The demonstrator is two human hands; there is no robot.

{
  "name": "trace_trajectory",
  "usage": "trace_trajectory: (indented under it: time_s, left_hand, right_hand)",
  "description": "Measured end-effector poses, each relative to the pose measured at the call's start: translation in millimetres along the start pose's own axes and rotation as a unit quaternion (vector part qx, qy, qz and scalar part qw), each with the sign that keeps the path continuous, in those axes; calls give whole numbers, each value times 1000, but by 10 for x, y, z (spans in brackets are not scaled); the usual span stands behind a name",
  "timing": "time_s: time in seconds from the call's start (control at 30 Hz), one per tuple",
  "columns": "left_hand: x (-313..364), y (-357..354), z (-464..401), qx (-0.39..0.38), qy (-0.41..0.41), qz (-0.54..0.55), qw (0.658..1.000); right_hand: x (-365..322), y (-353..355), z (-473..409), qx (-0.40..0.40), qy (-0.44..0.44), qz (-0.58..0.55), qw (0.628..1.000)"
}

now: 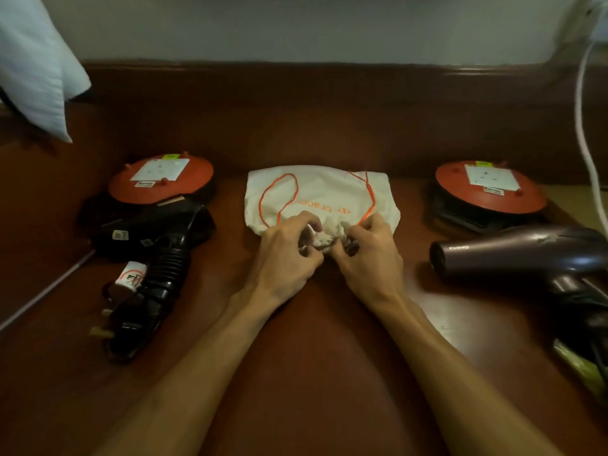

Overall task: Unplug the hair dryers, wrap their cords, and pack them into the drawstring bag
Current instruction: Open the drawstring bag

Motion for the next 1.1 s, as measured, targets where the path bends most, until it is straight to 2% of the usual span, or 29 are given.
trace_trajectory:
  time_s: [0.1, 0.2, 0.3, 0.47, 0.63, 0.77, 0.83, 0.93, 1.03, 1.1]
  left_hand:
    - [-2, 91, -28, 4, -12, 1, 1000]
    - [-77, 137, -34, 14, -10, -11, 1000]
    - [-147, 103, 6, 1, 18, -10, 1000]
    - [-174, 166, -4, -17, 9, -18, 1000]
    - [-138, 187, -46, -2, -7, -69, 998]
    - [-14, 176, -4, 5, -9, -194, 981]
    - [78, 139, 21, -23, -19, -239, 970]
    - [136, 148, 36, -61, -2, -251, 966]
    - [74, 227, 46, -44, 16, -242, 969]
    - [43, 285, 43, 8, 26, -236, 971]
  right_hand:
    - [72, 41, -42, 46, -42, 26, 998]
    - [134, 62, -60, 41, -84, 12, 996]
    - [122, 83, -24, 27, -47, -32, 998]
    - [89, 176, 39, 8, 2, -59, 998]
    - [23, 134, 25, 41, 65, 72, 994]
    - [-15, 131, 26, 84, 45, 147, 985]
    - [-14, 138, 43, 65, 21, 180, 981]
    - [-27, 169, 47, 1, -15, 211, 977]
    - [-69, 193, 58, -51, -9, 207, 977]
    - [-69, 211, 63, -53, 15, 201, 978]
Point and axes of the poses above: each hand's wrist, its own z-axis away from the middle knuckle, its own y-axis out of the back of the hand, x = y × z, the point moved 1 cm from there along -z, towards the middle knuckle, and after that the axes turned 5 degrees about z, right-handed, at the moved point
